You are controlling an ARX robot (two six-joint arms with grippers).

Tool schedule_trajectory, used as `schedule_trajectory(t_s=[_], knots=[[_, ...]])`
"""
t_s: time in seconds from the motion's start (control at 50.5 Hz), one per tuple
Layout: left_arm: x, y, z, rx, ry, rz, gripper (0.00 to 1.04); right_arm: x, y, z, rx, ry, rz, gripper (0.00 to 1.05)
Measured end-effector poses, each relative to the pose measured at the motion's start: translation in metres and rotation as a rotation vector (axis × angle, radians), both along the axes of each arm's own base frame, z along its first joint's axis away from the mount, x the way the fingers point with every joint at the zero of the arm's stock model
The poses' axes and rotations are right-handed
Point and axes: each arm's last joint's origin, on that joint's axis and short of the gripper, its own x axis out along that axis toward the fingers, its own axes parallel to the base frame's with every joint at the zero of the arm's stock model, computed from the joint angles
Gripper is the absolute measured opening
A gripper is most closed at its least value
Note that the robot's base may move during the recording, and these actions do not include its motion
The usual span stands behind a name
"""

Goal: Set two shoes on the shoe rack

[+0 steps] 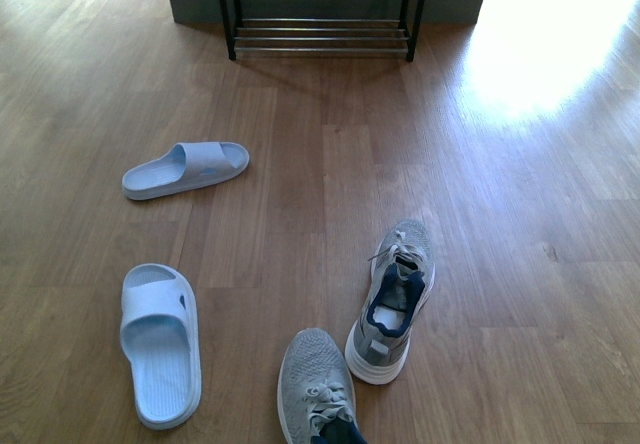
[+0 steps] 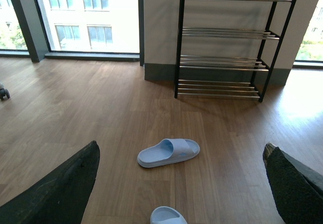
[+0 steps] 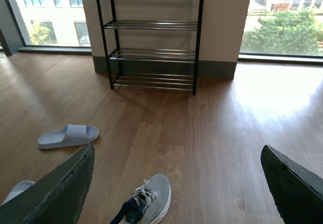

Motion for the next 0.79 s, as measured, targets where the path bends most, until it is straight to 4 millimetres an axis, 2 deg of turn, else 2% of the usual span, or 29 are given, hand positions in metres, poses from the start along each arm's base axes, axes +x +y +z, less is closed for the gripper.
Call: schedule_trajectory(t_s=[0.139, 0.238, 0.317, 0.416, 0.496, 0.535, 0.575, 0.614, 0.674, 0.714, 0.733, 0.793], knots=[[0.0, 0.0, 0.0, 0.0, 0.0, 0.0, 0.95, 0.0, 0.0, 0.0, 0.0, 0.001, 0.0, 0.95], [0.0, 0.0, 0.0, 0.0, 0.0, 0.0, 0.95, 0.001, 0.0, -0.004, 0.205, 0.22, 0.108, 0.95], [0.0, 0.0, 0.0, 0.0, 0.0, 0.0, 0.95, 0.009, -0.002, -0.011, 0.416, 0.354, 0.071, 0.95], [0.0, 0.0, 0.0, 0.0, 0.0, 0.0, 0.95, 0.042, -0.004, 0.004, 0.407, 0.346, 0.028, 0.95], [0.0, 0.0, 0.0, 0.0, 0.0, 0.0, 0.95, 0.088, -0.005, 0.009, 0.301, 0.358, 0.015, 0.96], [0.0, 0.0, 0.0, 0.0, 0.0, 0.0, 0.95, 0.115, -0.006, 0.001, 0.226, 0.391, -0.021, 0.95], [0.0, 0.0, 0.0, 0.0, 0.0, 0.0, 0.95, 0.145, -0.008, -0.021, 0.168, 0.473, -0.052, 0.95], [0.0, 0.0, 0.0, 0.0, 0.0, 0.0, 0.95, 0.165, -0.01, -0.046, 0.125, 0.562, -0.085, 0.95], [0.0, 0.0, 0.0, 0.0, 0.0, 0.0, 0.95, 0.18, -0.011, -0.081, 0.088, 0.696, -0.096, 0.95], [0.0, 0.0, 0.0, 0.0, 0.0, 0.0, 0.95, 0.184, -0.011, -0.097, 0.072, 0.747, -0.111, 0.95], [0.0, 0.0, 0.0, 0.0, 0.0, 0.0, 0.95, 0.188, -0.011, -0.113, 0.06, 0.795, -0.121, 0.95], [0.0, 0.0, 0.0, 0.0, 0.0, 0.0, 0.95, 0.196, -0.011, -0.143, 0.042, 0.882, -0.126, 0.95]])
